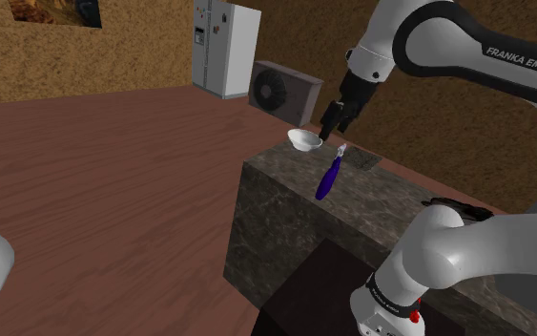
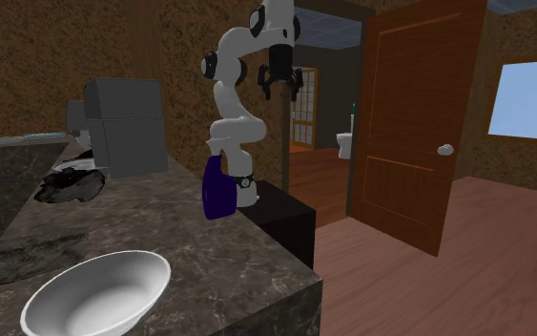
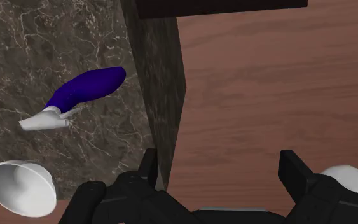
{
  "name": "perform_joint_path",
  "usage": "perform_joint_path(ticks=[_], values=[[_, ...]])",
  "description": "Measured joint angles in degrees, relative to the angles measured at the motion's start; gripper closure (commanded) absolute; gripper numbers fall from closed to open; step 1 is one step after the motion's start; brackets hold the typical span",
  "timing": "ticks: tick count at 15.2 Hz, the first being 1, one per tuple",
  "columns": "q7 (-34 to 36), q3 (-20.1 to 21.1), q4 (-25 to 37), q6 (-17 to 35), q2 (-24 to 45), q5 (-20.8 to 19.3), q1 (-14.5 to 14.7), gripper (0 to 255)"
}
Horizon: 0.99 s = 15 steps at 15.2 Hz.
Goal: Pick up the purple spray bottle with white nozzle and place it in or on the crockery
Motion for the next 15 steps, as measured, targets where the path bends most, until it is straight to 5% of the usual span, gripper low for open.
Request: perform_joint_path(ticks=[4, 15], values=[[4.2, 0.9, -3.5, 3.8, -0.1, -0.9, -2.4, 0], [28.5, 6.3, -19.8, 23.6, 2.2, -6.2, -16.3, 0]])
